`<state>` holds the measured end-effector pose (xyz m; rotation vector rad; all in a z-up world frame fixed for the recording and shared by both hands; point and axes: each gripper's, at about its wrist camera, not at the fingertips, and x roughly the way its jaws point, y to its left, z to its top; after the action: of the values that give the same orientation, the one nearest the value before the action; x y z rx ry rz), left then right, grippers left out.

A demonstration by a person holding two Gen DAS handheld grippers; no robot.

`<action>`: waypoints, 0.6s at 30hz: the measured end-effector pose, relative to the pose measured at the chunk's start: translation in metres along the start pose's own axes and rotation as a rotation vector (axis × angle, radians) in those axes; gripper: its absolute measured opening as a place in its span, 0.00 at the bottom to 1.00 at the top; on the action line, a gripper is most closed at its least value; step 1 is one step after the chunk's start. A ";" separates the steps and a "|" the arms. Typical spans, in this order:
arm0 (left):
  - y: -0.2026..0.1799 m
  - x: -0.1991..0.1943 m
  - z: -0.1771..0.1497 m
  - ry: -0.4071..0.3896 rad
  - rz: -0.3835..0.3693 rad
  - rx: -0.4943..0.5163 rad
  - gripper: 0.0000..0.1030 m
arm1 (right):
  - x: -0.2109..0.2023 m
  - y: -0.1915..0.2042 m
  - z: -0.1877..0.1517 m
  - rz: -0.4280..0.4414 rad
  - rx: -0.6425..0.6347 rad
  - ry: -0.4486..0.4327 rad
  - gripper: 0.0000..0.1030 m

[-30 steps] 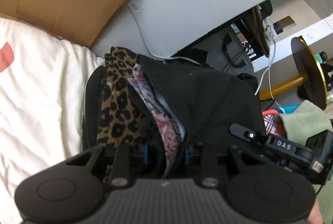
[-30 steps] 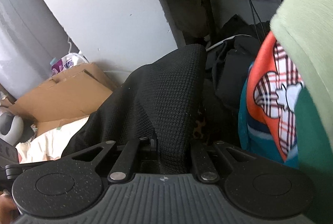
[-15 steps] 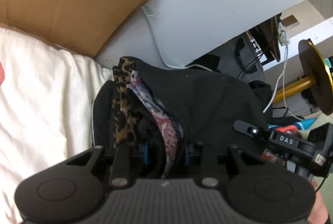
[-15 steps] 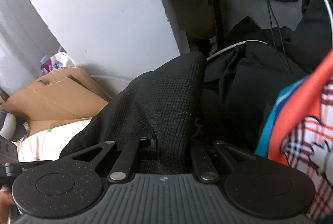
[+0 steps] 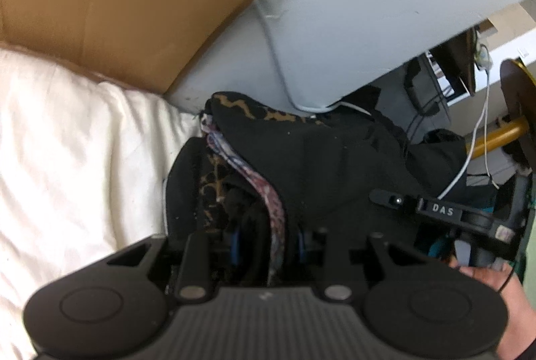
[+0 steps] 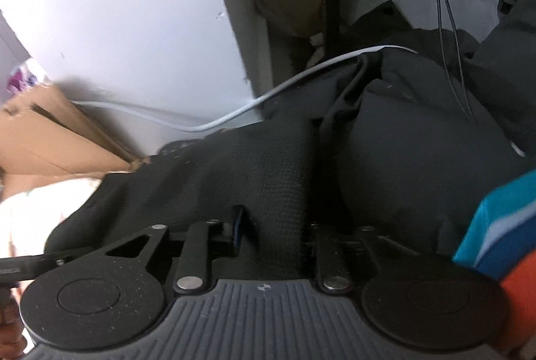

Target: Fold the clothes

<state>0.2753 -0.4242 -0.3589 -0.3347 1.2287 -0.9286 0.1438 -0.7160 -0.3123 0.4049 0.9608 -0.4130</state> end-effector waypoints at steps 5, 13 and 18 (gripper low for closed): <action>0.004 0.002 0.002 0.004 0.010 -0.014 0.31 | 0.011 0.001 0.012 -0.159 -0.043 -0.004 0.29; -0.004 0.003 0.006 0.008 0.019 0.020 0.32 | -0.020 0.011 -0.001 -0.060 -0.030 -0.099 0.29; -0.005 0.007 0.008 0.016 0.019 0.030 0.32 | -0.038 0.031 -0.033 0.064 0.003 -0.142 0.29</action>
<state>0.2808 -0.4345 -0.3570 -0.2917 1.2289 -0.9343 0.1169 -0.6670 -0.2924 0.4026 0.8070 -0.3803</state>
